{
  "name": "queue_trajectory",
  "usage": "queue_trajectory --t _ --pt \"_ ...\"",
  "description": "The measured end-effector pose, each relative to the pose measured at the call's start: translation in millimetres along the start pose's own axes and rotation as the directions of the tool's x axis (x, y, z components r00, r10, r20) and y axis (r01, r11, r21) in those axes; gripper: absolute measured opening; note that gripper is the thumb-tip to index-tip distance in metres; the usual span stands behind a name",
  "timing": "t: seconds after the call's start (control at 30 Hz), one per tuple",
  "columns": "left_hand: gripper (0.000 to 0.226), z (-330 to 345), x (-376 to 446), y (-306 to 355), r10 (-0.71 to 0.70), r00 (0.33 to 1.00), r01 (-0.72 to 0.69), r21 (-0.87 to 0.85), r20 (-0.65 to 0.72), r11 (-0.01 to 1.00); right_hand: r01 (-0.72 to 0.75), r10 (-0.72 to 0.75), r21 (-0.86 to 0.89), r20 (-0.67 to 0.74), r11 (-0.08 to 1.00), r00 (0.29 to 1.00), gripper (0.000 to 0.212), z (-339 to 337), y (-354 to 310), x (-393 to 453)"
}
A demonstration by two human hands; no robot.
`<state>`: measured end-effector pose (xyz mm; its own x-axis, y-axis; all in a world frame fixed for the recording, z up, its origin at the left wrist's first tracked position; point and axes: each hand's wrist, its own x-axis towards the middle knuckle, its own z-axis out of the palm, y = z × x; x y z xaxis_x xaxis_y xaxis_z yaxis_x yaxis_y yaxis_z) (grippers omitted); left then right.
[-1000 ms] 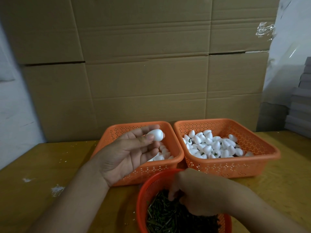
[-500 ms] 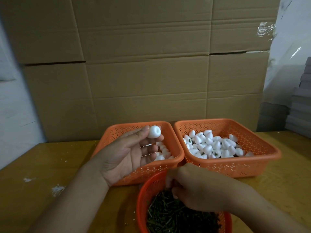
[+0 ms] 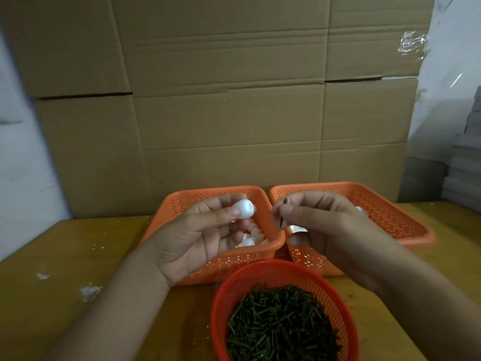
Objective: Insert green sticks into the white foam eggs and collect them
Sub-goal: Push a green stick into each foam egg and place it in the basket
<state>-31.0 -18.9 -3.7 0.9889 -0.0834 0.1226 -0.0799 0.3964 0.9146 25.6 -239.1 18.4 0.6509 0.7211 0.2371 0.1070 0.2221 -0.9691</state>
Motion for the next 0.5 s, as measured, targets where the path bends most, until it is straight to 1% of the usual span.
queue_trajectory --t 0.1,0.2,0.33,0.43,0.5 --pt "0.048 0 0 -1 -0.003 1.000 0.003 -0.005 -0.012 1.000 -0.003 0.015 0.158 -0.074 0.987 0.997 0.019 1 4 3" --pt "0.042 1 0 -1 -0.008 1.000 0.008 -0.009 -0.022 1.000 0.007 0.028 0.293 -0.115 0.956 0.993 0.015 1 7 5" --pt "0.044 2 -1 -1 -0.008 1.000 0.008 -0.011 -0.026 1.000 -0.006 0.062 0.345 -0.151 0.939 0.987 0.013 2 12 8" --pt "0.030 4 -2 0 -0.011 0.999 0.010 -0.006 -0.042 1.000 -0.009 0.078 0.360 -0.178 0.933 0.981 0.016 2 16 9" --pt "0.024 5 -3 0 -0.016 0.998 0.015 -0.008 -0.053 1.000 -0.009 0.079 0.340 -0.191 0.940 0.978 0.020 3 17 10"
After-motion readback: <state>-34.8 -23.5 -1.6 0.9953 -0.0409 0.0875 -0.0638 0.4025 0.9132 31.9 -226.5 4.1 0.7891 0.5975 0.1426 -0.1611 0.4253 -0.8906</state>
